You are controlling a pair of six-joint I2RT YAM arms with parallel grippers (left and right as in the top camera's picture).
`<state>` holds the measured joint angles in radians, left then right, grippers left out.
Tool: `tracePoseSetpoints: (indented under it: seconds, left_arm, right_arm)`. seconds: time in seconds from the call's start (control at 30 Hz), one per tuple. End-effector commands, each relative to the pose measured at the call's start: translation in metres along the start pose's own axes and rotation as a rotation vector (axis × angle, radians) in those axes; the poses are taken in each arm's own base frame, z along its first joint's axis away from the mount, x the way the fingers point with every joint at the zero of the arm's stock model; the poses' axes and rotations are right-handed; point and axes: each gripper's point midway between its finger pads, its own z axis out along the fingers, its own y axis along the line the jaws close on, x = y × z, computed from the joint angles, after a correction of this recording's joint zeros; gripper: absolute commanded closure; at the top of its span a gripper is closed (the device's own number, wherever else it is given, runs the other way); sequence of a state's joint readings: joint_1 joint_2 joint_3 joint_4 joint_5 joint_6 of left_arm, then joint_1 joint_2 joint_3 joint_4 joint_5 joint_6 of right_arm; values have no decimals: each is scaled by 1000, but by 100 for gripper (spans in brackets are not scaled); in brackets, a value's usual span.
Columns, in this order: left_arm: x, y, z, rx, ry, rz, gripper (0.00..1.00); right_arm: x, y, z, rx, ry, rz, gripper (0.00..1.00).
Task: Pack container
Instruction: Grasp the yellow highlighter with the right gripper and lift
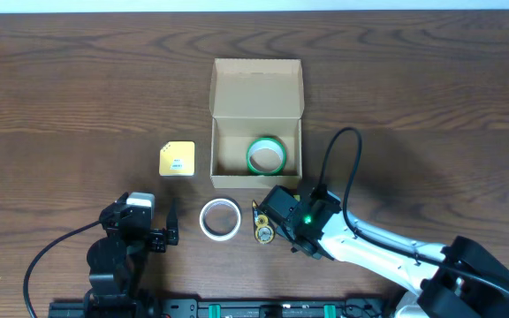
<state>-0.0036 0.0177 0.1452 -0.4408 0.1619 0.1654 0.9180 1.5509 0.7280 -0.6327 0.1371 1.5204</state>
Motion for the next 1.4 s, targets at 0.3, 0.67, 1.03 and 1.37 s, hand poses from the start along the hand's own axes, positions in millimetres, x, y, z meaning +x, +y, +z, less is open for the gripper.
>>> tracePoseSetpoints:
  seconds: [0.3,0.67,1.03,1.37]
  left_arm:
    - [8,-2,3,11,19,11,5]
    - [8,-2,3,11,19,11,5]
    - [8,-2,3,11,19,11,5]
    - [8,-2,3,11,19,11,5]
  right_arm:
    - [13,-5,0,11,71,-52,69]
    - [17,-27,-65,-85,125,-116,80]
    - [-6,-62,-71,37,7,-440,32]
    - [8,-51,-47,0,171,-988,11]
